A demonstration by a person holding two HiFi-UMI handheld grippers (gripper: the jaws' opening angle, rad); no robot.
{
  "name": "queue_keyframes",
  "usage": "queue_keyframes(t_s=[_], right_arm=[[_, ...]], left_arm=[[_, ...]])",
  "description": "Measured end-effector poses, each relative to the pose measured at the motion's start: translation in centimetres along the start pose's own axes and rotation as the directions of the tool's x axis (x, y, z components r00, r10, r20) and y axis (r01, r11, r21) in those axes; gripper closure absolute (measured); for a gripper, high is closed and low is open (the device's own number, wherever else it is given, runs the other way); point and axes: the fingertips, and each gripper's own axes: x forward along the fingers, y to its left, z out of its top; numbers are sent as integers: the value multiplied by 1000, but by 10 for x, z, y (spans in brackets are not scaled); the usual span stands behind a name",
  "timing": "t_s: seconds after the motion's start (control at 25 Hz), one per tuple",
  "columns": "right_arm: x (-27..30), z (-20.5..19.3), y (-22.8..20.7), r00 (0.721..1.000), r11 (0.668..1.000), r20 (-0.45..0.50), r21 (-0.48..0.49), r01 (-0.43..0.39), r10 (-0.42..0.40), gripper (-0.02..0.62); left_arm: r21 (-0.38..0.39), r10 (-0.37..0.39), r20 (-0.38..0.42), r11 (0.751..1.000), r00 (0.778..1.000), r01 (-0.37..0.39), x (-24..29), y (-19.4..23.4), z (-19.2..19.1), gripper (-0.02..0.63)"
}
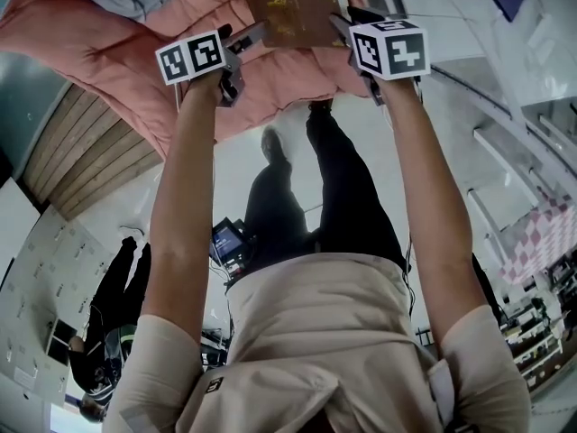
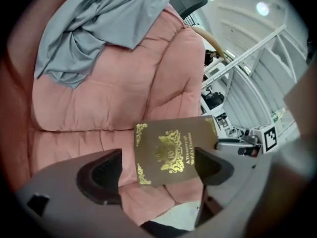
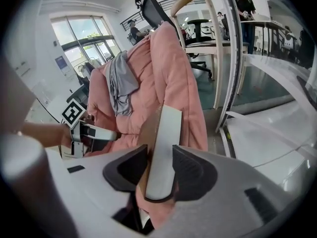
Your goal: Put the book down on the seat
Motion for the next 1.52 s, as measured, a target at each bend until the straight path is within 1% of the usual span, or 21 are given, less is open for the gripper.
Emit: queue_keyframes(t_s=[0.08, 0.28, 0.44, 0.64, 0.84, 0.92, 1.0, 1.08, 1.16, 1.24, 1.32, 1.36, 1.48, 1.52], right_arm=[[-2, 2, 5, 1000, 1000, -8, -10, -3, 3, 431], [-17, 13, 12, 1000, 999, 0, -32, 18, -18, 436], [-41, 26, 15, 999, 998, 27, -47, 31, -30, 437], [-71, 40, 27, 997, 997, 69, -62, 38, -34, 443], [-114, 54, 53, 991, 995, 133, -92, 31, -19, 449], [-135, 59, 63, 987, 994, 162, -103, 32, -15, 451], [-158, 65, 73, 980, 993, 196, -116, 31, -8, 462], [-184, 73, 86, 972, 991, 236, -130, 26, 5, 469], [-212, 82, 99, 959, 988, 282, -150, 20, 23, 492], [-245, 92, 115, 941, 984, 336, -178, 16, 45, 523], [-278, 103, 132, 916, 977, 394, -212, 12, 74, 592], [-294, 108, 142, 903, 974, 421, -228, 7, 91, 601], [-339, 116, 176, 866, 962, 481, -272, 1, 135, 601], [-354, 116, 189, 855, 958, 498, -285, 5, 144, 601]], left_arm=[[8, -13, 5, 1000, 1000, 13, -5, -8, 1, 176], [46, -37, 16, 998, 999, 36, -25, -27, 8, 178], [87, -67, 34, 994, 997, 64, -42, -54, 17, 178], [139, -126, 62, 983, 990, 117, -69, -93, 26, 178], [200, -198, 108, 964, 974, 174, -108, -142, 38, 178], [239, -229, 130, 952, 965, 193, -128, -164, 43, 178], [297, -251, 168, 935, 953, 194, -152, -188, 53, 179], [349, -277, 203, 917, 939, 195, -177, -212, 61, 179], [392, -313, 228, 896, 922, 207, -201, -238, 64, 179], [437, -350, 249, 873, 903, 218, -226, -266, 65, 179], [484, -386, 269, 846, 882, 223, -251, -291, 66, 179], [507, -401, 277, 833, 873, 221, -264, -303, 66, 181], [567, -418, 286, 799, 862, 199, -310, -336, 60, 183], [587, -430, 292, 786, 854, 195, -327, -346, 56, 184]])
